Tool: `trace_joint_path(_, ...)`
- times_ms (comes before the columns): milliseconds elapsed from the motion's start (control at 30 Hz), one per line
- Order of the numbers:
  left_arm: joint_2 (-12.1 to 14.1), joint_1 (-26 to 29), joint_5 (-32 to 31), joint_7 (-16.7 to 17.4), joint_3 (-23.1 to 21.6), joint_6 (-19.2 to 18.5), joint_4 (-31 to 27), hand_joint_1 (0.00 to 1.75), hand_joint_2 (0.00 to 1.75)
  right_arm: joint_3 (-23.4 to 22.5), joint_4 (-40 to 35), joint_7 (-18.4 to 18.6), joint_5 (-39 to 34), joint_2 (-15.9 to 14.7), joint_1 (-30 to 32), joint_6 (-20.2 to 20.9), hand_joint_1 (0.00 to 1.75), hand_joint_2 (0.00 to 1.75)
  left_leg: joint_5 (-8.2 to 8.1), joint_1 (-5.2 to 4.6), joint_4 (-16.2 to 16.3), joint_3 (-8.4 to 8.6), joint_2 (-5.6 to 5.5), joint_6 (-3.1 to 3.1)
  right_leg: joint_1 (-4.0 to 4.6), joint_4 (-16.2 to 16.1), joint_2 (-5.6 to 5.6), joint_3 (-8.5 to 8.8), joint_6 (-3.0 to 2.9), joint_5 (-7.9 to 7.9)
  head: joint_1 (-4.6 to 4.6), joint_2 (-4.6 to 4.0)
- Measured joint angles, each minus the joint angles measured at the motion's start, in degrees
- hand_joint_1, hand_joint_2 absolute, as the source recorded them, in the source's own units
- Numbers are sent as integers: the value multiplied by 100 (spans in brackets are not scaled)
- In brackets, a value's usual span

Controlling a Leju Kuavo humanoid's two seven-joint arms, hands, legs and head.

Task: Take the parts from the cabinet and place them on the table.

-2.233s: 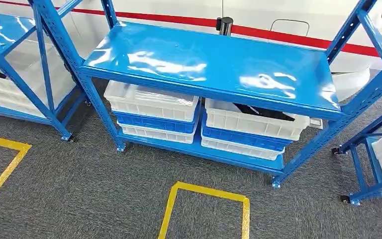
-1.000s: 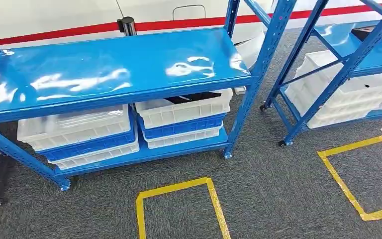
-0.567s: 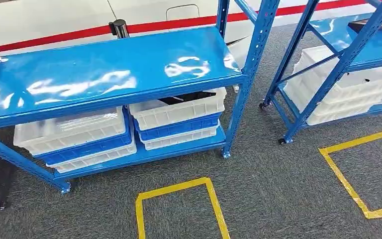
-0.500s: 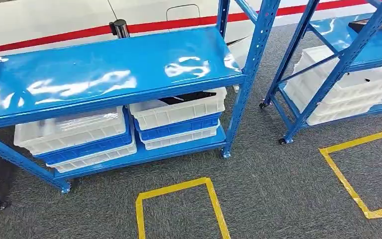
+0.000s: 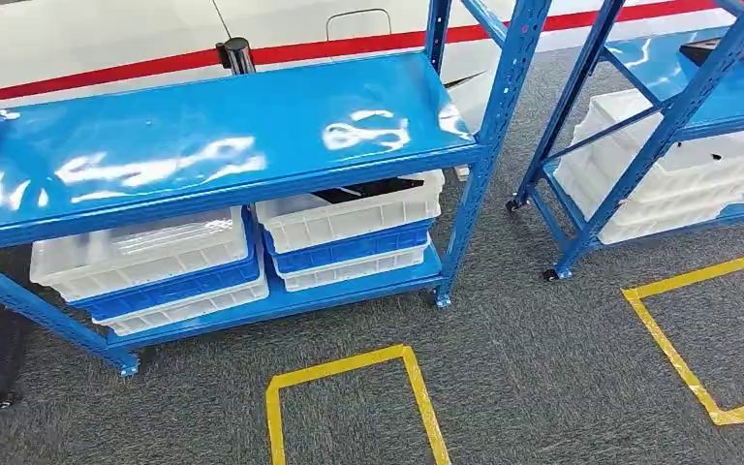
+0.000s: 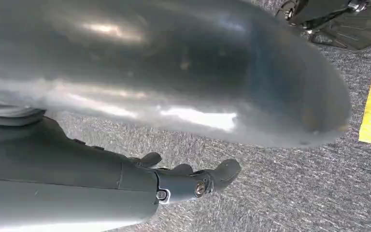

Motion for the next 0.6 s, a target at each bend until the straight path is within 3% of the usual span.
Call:
trace_joint_path(133,9,2,0,2,11,6,0,0,0,22,0,17,20,19,-3,-2,0,0,-8,-17,-9,-1,-2,51,2,-28,-2,24,24,13,-2,0)
trace_joint_path(167,4,1,0,4,15,7,0,0,0,26,0,17,28,22,-8,-4,0,0,37,4,-111,36,-4,94,52,-51,-2,54,49,21,-4,0)
trace_joint_path(200,-2,2,0,11,20,7,0,0,0,33,0,22,35,13,-3,-9,0,0,105,74,-203,111,8,97,23,29,2,4,47,-24,2,0)
trace_joint_path(233,-2,1,0,18,30,7,0,0,0,42,0,24,35,9,-6,-11,0,0,131,96,-232,123,1,133,38,251,4,-111,16,-172,13,0)
trace_joint_path(300,-2,-5,0,17,48,7,0,0,0,63,0,37,35,13,-3,-11,0,0,131,112,-232,102,-9,131,19,1150,3,-547,-13,-565,15,0)
trace_joint_path(333,-2,-1,0,20,52,7,0,0,0,66,0,39,35,11,2,-11,0,0,131,113,-231,93,-21,130,4,1564,4,-754,2,-702,11,0)
trace_joint_path(367,-2,2,0,22,57,7,0,0,0,68,0,48,33,9,10,-11,0,0,132,125,-229,91,-39,116,-18,1771,3,-859,52,-729,15,0)
trace_joint_path(400,-7,2,0,22,61,7,0,0,0,68,0,52,35,2,22,-11,0,0,132,148,-228,96,-74,99,-37,1633,3,-798,126,-631,9,0)
trace_joint_path(433,-11,1,0,22,63,7,0,0,0,70,0,52,35,-7,27,-11,0,0,126,182,-219,103,-111,55,-62,1227,3,-584,225,-439,13,0)
trace_joint_path(500,-18,-1,0,22,68,7,0,0,0,74,0,52,35,-15,26,-11,0,0,95,239,-182,115,-192,-54,-144,77,34,31,403,-29,24,0)
trace_joint_path(533,6,-2,0,22,70,7,-8,0,0,76,4,52,35,17,20,-9,0,0,68,188,-152,102,-212,-130,-124,-20,130,65,386,-76,56,0)
trace_joint_path(567,0,-2,0,24,70,7,-7,0,0,79,4,52,35,15,24,-9,0,0,40,183,-137,91,-224,-176,-110,-51,111,94,239,-65,68,0)
trace_joint_path(600,0,4,0,24,70,7,-7,0,0,79,4,52,35,13,3,-9,0,0,59,187,-154,88,-232,-202,-98,-19,99,87,147,-67,57,0)
